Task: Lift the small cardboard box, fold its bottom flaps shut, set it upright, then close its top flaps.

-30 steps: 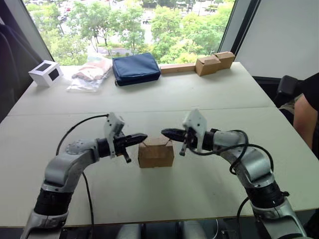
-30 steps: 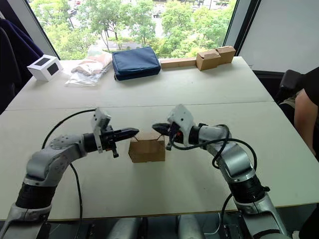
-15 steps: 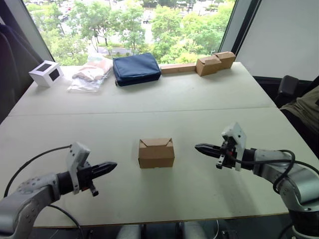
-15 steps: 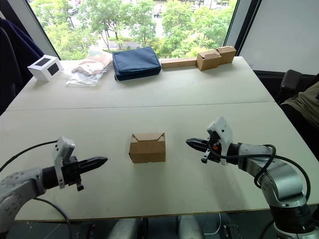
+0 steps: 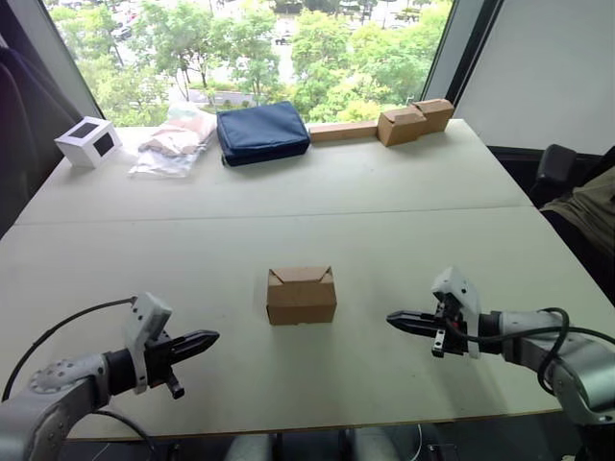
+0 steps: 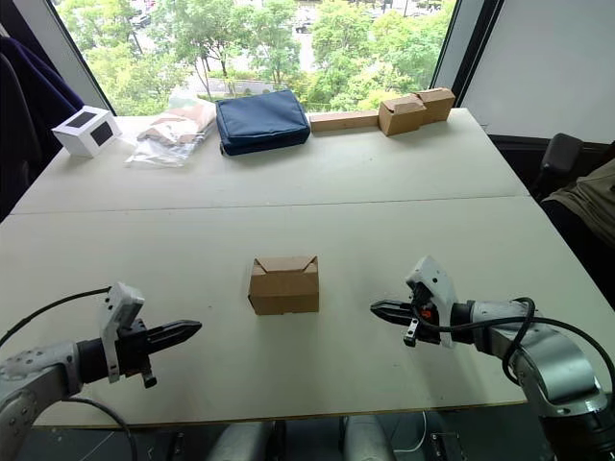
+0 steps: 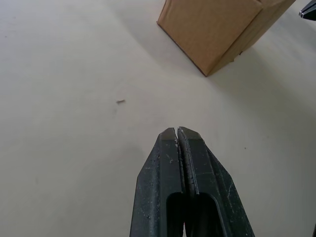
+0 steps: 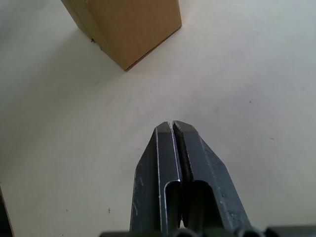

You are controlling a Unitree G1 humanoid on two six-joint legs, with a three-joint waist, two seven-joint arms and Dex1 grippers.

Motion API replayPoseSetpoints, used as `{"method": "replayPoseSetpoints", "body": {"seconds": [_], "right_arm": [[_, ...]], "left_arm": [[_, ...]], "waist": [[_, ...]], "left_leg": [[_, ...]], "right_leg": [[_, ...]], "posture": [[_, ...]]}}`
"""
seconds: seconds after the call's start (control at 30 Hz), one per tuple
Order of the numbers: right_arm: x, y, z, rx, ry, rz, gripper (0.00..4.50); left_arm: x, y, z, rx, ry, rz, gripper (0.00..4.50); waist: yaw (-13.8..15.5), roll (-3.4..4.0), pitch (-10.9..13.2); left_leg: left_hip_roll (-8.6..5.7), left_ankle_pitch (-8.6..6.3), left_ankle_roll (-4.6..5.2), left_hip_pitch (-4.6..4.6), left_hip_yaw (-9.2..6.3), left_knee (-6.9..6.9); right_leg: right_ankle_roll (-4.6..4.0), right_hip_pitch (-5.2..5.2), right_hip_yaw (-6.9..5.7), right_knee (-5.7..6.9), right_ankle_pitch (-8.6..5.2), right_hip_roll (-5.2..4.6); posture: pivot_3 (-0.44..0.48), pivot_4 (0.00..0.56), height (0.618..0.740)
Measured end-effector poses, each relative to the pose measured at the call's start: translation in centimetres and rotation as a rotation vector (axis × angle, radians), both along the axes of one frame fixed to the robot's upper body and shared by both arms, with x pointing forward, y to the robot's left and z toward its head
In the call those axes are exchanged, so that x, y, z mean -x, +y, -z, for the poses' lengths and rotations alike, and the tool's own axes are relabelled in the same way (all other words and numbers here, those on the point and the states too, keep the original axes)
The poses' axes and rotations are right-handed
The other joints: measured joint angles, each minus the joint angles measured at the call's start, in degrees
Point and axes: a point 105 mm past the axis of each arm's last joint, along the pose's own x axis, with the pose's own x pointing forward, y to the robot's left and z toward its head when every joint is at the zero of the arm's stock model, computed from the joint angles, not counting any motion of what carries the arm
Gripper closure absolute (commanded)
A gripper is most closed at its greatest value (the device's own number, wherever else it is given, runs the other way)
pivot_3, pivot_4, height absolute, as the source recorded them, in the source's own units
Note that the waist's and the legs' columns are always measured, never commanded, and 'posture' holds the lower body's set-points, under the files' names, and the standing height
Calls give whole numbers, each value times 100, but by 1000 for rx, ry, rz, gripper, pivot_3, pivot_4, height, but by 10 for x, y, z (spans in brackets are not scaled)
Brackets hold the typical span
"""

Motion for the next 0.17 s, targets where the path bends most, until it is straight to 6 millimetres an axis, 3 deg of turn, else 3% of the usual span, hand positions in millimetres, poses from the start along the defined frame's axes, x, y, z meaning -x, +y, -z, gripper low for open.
{"method": "replayPoseSetpoints", "body": {"seconds": [0.17], "right_arm": [[4, -1, 6, 5, 22, 3, 4500]], "left_arm": [[-5, -1, -1, 34, -6, -22, 4455]], "waist": [[10, 0, 0]], "left_leg": [[0, 0, 0, 0, 0, 1]], "right_leg": [[0, 1, 0, 1, 0, 0]], "posture": [[0, 150, 740]]}}
